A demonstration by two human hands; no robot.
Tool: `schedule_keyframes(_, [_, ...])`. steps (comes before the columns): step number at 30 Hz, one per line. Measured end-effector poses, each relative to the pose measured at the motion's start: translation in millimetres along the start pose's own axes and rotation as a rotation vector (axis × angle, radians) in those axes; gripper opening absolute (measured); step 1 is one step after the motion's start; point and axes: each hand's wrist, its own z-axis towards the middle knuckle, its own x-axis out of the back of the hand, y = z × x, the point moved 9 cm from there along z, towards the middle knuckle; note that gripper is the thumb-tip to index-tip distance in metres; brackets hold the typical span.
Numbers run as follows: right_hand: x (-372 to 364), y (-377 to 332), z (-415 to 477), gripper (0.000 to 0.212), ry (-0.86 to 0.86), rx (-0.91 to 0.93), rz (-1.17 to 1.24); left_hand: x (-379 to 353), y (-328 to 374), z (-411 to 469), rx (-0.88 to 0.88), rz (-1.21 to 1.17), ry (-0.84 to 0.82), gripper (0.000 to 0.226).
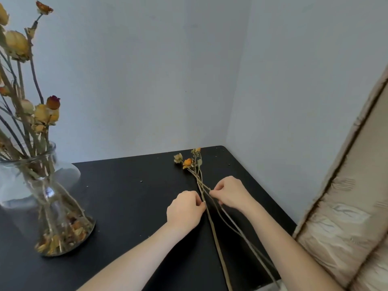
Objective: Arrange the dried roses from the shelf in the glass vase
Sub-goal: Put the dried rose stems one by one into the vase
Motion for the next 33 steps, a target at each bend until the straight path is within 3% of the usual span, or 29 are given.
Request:
schedule_keyframes(4, [15.2, -5.0, -3.4, 0.019, 0.062, 0.024, 0.158, -0.3, 1.2, 2.7, 0.042, 0.011, 0.026, 0.020])
schedule_keyframes(10, [27.7, -11.2, -8.0, 0.014, 0.105, 0.033, 0.336, -4.3, 0.9, 8.3, 0.117, 0.091, 0.007, 0.023])
schedule_keyframes(18, [38.2, -5.5, -9.0, 0.015, 0.178, 0.029, 0.395, 6.7, -17.9, 11.3, 0.200, 0.087, -0.002, 0.029])
schedule_keyframes(33, [42.6, -3.5, -10.0, 0.017, 0.238, 0.023, 0.443, 53.8, -42.5, 17.4, 0.235, 0.017, 0.202, 0.021])
